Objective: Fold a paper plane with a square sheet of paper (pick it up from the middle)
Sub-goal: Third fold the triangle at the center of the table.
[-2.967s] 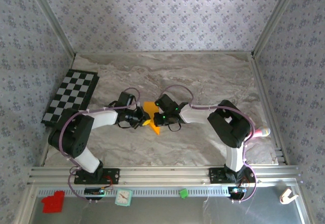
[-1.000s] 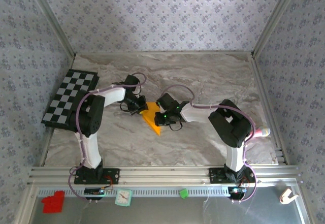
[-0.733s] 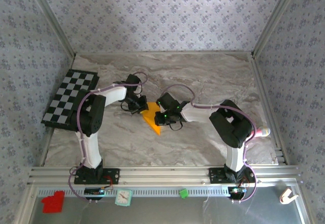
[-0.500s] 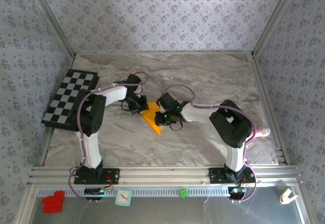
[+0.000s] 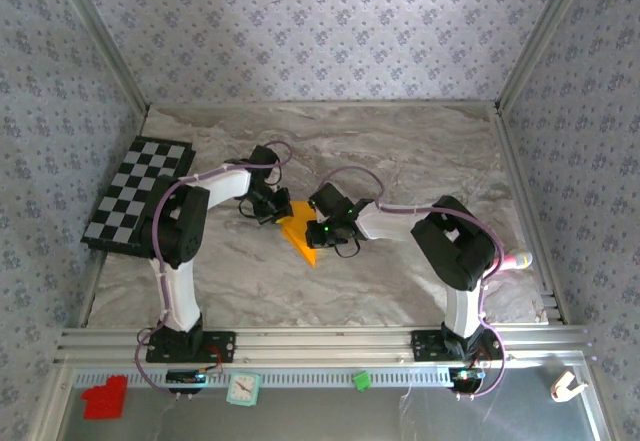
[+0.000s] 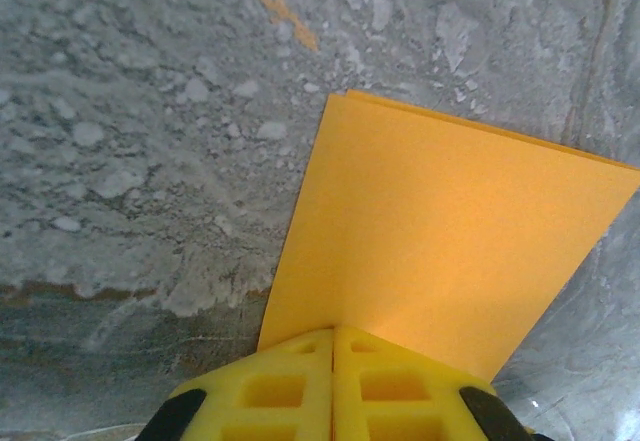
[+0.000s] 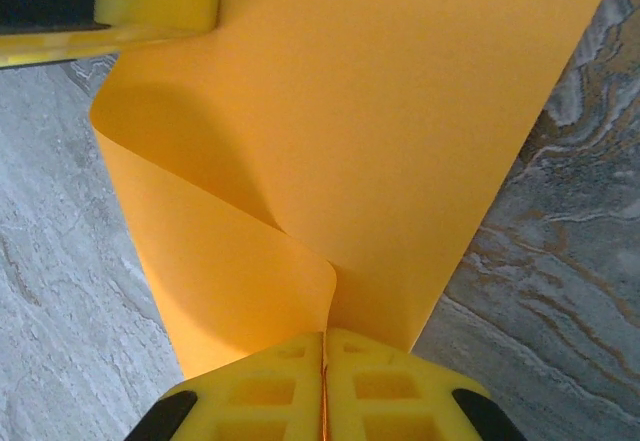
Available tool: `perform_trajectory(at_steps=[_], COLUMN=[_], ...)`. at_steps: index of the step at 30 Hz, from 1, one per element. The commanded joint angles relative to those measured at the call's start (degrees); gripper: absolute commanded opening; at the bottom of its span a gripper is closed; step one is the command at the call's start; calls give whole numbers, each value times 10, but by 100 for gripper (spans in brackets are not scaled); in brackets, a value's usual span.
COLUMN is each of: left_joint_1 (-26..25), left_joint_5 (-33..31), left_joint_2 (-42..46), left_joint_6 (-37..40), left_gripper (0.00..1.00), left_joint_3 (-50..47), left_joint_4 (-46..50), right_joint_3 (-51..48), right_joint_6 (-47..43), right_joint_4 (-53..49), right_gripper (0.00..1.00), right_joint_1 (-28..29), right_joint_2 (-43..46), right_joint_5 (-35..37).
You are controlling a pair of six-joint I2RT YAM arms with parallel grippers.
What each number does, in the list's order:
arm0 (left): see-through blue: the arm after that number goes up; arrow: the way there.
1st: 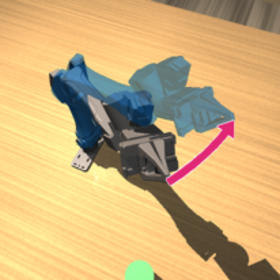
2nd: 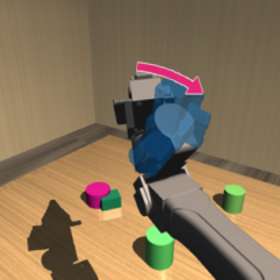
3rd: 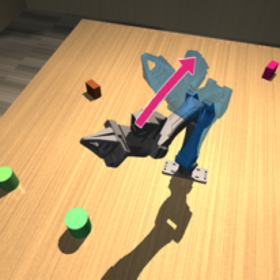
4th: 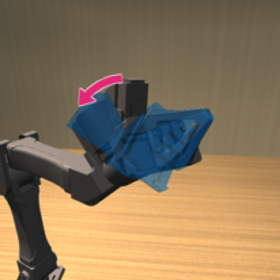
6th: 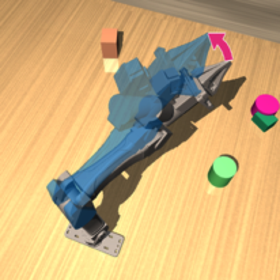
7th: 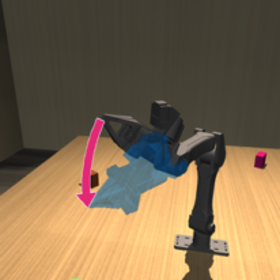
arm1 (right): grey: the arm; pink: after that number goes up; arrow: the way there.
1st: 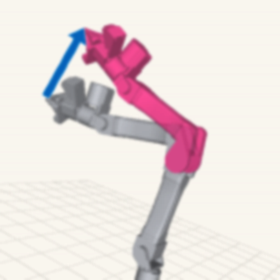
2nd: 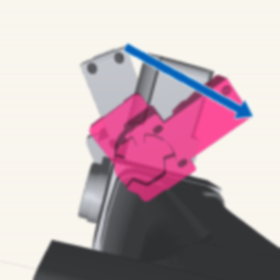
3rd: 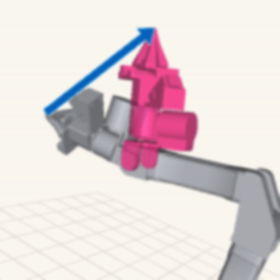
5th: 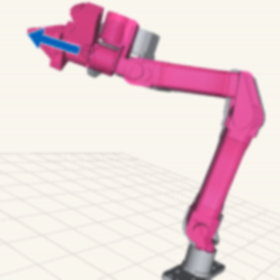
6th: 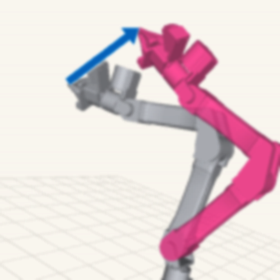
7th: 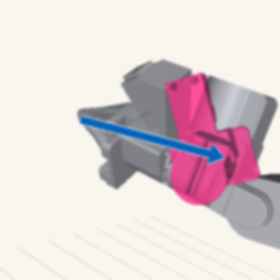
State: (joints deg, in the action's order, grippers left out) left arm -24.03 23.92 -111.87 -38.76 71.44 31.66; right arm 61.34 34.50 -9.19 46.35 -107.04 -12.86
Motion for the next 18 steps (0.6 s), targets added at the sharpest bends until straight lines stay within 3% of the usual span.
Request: perform_trajectory(at_steps=[1, 10, 13, 18], left_joint_1=[-6, -1, -5, -24], left_joint_5=[-6, -15, 14, 51], left_joint_2=[12, 134, 167, 204], left_joint_6=[8, -90, -135, -203], left_gripper=[10, 32, 33, 25], left_joint_3=[9, -38, -90, -175], left_joint_4=[20, -58, -105, -175], right_joint_3=[1, -2, -3, -2], right_joint_6=[-6, -4, -3, 0], right_joint_4=[-27, -28, -25, -24], right_gripper=[8, 8, 8, 8], right_joint_1=[-4, -4, -4, -5], right_joint_2=[-16, -21, -23, -25], right_joint_5=[8, 5, 4, 3])
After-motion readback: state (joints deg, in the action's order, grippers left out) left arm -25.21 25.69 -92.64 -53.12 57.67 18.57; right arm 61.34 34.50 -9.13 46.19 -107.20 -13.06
